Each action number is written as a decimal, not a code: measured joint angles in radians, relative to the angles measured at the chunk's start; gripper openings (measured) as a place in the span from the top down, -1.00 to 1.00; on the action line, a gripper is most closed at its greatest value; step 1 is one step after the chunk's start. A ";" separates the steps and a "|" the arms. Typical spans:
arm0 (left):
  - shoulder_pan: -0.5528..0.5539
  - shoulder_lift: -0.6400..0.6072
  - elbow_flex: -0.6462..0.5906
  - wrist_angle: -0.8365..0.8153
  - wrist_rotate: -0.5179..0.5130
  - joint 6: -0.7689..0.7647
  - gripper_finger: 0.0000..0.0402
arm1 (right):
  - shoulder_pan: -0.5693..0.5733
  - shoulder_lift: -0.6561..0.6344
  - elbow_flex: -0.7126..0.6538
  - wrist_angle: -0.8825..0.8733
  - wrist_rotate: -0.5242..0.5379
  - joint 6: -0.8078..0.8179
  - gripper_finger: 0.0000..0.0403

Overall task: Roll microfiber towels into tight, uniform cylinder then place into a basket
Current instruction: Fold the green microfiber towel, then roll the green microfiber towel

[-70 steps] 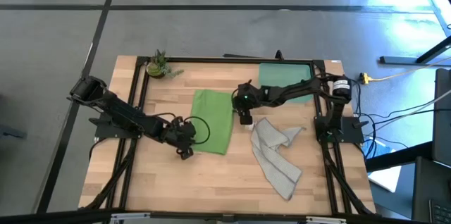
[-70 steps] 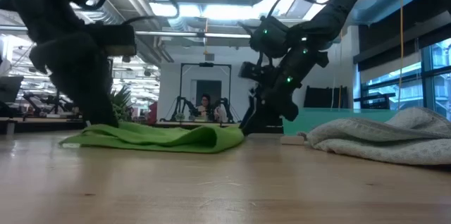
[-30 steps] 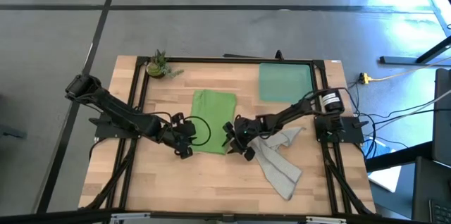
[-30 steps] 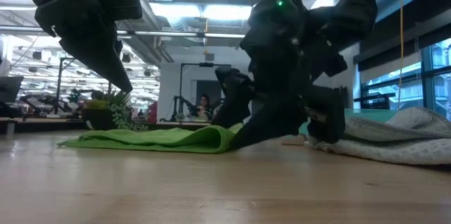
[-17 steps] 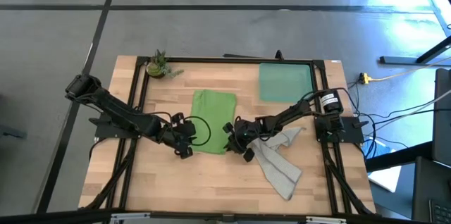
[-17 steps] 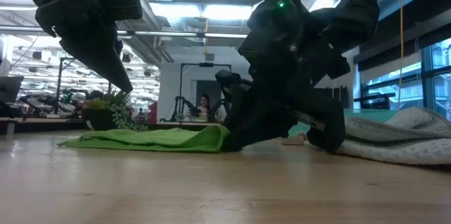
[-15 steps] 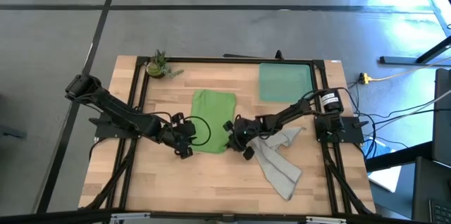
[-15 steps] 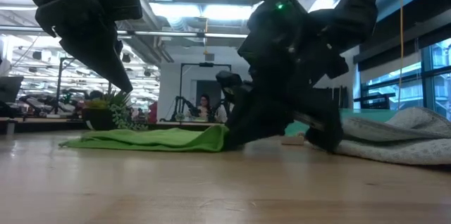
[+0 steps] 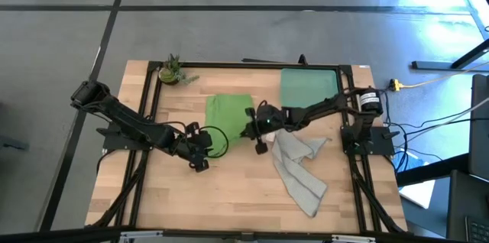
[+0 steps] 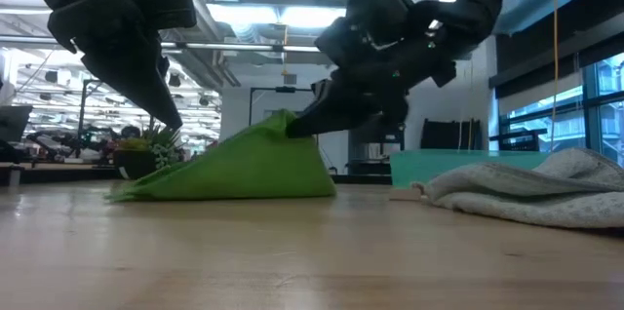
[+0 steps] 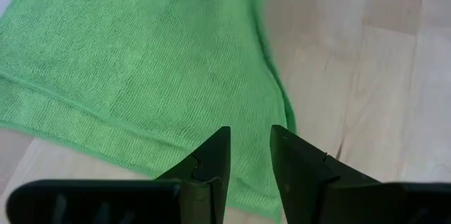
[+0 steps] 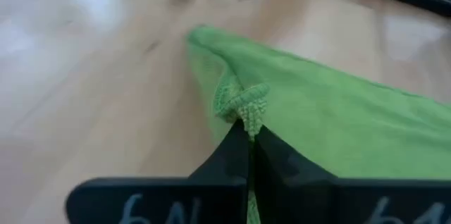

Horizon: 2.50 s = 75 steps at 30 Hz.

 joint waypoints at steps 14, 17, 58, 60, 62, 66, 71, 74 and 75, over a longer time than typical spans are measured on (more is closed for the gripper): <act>0.000 0.000 0.000 -0.006 0.000 -0.001 0.52 | -0.165 0.000 0.000 0.059 0.259 0.237 0.99; 0.000 0.000 0.000 -0.005 0.000 -0.001 0.52 | -0.185 0.000 0.000 0.057 0.296 0.263 0.99; 0.039 0.000 0.000 -0.004 -0.174 -0.015 0.52 | -0.255 -0.107 0.003 -0.094 0.290 0.264 0.18; 0.077 0.005 0.000 0.004 -0.221 -0.027 0.52 | -0.251 -0.106 0.003 -0.134 0.216 0.235 0.17; 0.125 0.022 0.000 0.008 -0.236 -0.027 0.52 | -0.243 -0.091 -0.002 -0.178 0.173 0.223 0.17; 0.228 0.079 0.000 0.065 -0.215 -0.008 0.52 | -0.237 -0.045 -0.001 -0.181 0.166 0.183 0.17; 0.307 0.159 0.000 0.135 -0.171 0.070 0.52 | -0.239 0.006 -0.001 -0.197 0.170 0.182 0.17; 0.339 0.206 0.000 0.166 -0.112 0.076 0.52 | -0.238 0.008 -0.001 -0.234 0.169 0.166 0.17; 0.345 0.218 0.000 0.167 -0.097 0.076 0.52 | -0.237 0.008 -0.001 -0.251 0.168 0.161 0.17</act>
